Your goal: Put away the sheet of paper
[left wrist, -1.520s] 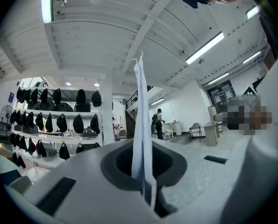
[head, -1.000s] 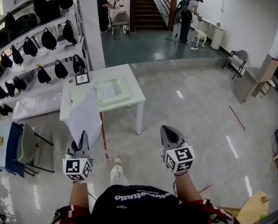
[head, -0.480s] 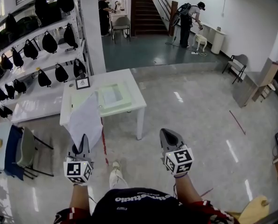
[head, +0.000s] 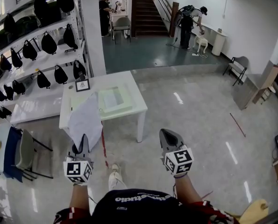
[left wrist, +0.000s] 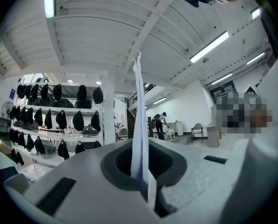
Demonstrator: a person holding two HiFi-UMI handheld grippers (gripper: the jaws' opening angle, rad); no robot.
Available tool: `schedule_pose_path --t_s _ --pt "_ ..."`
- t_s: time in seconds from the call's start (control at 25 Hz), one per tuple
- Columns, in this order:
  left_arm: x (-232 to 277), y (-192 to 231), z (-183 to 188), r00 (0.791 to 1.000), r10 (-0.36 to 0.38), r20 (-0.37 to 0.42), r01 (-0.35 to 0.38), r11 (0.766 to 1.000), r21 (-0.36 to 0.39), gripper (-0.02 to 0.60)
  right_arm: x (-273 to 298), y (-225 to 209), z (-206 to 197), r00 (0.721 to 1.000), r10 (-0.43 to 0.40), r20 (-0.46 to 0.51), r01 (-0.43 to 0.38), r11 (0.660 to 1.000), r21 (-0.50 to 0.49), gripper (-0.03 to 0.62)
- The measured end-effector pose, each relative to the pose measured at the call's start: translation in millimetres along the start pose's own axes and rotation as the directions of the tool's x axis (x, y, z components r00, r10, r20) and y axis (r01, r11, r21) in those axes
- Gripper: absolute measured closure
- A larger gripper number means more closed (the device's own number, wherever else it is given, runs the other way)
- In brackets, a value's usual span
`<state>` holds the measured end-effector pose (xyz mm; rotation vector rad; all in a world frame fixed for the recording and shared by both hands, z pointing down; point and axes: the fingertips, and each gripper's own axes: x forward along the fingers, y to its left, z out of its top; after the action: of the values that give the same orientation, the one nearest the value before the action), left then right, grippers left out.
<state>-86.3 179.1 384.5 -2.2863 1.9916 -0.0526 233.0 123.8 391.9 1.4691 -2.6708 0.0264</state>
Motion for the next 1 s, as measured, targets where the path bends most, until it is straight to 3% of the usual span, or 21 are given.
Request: schedule_pose_path --t_s 1.0 --pt "83 55 -20 0.999 0.020 -0.037 -0.020 1.000 -0.012 0.575 106 -17 6 1.000 0.019 -0.019 -0.019 1.000 0.006 0.594"
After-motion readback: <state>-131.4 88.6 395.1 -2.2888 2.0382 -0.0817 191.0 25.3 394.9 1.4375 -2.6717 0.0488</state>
